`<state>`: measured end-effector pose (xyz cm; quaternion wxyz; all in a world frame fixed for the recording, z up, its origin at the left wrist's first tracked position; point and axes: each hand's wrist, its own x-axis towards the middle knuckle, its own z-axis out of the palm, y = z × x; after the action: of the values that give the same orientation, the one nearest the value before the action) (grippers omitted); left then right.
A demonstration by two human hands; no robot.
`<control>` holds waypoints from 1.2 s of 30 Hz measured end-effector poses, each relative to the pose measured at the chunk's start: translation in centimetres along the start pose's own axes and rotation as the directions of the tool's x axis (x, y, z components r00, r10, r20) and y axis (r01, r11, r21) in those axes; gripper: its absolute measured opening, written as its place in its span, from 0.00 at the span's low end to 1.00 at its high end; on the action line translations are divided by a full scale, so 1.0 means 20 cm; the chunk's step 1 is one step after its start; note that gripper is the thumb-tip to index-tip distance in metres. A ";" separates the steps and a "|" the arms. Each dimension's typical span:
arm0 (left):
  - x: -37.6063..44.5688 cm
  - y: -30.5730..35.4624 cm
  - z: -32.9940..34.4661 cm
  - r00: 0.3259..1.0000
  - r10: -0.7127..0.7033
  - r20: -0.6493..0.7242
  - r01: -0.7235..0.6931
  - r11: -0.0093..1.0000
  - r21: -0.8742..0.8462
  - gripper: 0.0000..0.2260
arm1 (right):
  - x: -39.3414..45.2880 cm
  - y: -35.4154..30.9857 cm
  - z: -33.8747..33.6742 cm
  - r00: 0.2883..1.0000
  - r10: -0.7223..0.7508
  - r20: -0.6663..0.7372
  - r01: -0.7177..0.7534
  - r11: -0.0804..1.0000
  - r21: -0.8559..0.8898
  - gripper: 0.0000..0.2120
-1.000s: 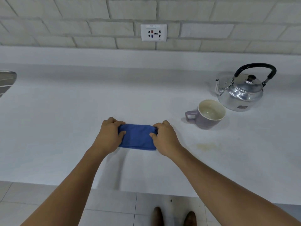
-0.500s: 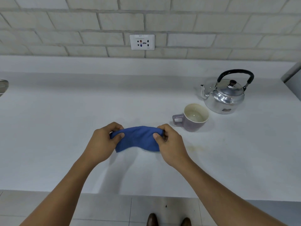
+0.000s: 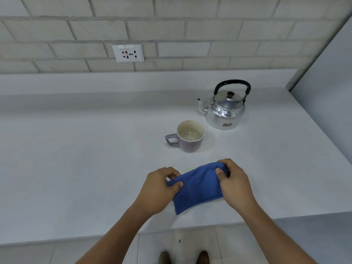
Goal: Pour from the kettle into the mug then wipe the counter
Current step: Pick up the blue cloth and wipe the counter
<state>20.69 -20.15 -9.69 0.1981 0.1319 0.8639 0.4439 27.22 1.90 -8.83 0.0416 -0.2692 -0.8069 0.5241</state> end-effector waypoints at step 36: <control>0.07 -0.45 -0.05 0.955 0.295 0.022 -0.235 0.710 0.664 0.29 | 0.07 0.28 0.23 0.971 -0.186 0.150 0.231 0.576 -0.784 0.31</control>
<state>18.48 -25.43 -16.90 0.0361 0.2967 0.9441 0.1394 26.64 0.48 -16.09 -0.0420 -0.1491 -0.9821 0.1076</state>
